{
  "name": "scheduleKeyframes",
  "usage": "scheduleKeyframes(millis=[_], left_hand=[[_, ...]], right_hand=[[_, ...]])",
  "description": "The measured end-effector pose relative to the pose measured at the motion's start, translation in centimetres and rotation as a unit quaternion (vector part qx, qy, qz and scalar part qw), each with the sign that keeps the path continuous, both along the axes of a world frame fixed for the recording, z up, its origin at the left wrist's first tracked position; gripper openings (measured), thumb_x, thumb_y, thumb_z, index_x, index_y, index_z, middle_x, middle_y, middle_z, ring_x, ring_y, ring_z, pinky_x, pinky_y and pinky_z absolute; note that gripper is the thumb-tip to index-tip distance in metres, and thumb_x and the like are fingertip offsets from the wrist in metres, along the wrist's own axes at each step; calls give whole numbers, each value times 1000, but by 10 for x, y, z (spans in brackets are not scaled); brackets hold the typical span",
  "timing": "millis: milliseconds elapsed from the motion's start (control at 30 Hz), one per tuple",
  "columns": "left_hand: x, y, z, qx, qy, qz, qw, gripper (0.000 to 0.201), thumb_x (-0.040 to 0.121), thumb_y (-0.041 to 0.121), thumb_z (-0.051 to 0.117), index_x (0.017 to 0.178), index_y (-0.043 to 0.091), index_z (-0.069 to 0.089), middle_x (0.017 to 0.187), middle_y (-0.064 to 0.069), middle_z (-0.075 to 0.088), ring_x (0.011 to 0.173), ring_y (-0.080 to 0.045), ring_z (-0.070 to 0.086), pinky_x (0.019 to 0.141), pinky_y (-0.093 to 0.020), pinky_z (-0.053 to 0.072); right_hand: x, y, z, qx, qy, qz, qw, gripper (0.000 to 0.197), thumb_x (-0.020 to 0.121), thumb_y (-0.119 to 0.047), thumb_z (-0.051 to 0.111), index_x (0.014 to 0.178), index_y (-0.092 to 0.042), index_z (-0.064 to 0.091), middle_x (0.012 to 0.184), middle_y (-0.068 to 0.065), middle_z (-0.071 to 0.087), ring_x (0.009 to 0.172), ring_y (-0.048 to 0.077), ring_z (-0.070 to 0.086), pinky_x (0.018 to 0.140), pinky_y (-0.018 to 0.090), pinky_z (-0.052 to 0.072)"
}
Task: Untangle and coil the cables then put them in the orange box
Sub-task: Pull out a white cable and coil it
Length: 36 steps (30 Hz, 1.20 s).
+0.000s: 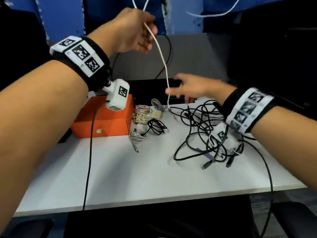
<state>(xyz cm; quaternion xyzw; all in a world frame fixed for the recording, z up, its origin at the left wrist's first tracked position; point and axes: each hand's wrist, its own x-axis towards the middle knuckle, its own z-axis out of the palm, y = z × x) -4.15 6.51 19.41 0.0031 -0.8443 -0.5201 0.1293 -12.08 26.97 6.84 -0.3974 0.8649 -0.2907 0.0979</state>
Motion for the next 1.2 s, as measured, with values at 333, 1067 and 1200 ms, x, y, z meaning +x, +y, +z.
scheduleKeyframes(millis=[333, 1067, 1200], left_hand=[[16, -26, 24, 24, 134, -21, 990, 31, 108, 24, 29, 81, 23, 45, 68, 12, 54, 60, -5, 50, 64, -20, 46], [11, 45, -34, -59, -105, -107, 987, 22, 90, 4, 36, 80, 9, 55, 65, -10, 52, 54, -27, 50, 60, -34, 46], [0, 84, -40, -93, -98, -128, 982, 17, 95, 12, 42, 90, 8, 58, 74, -11, 59, 54, -28, 56, 58, -34, 49]], right_hand=[[-37, -16, -18, 2, 125, -80, 989, 39, 107, -41, 50, 80, -21, 68, 60, -3, 66, 50, 15, 60, 56, 29, 49], [75, 31, 28, 131, 63, 95, 985, 46, 98, -52, 58, 140, -37, 51, 89, -7, 77, 67, 13, 72, 78, 35, 57], [90, 3, 1, 54, 46, 150, 986, 29, 104, -41, 56, 112, -16, 66, 75, 0, 73, 56, 16, 66, 63, 34, 53]])
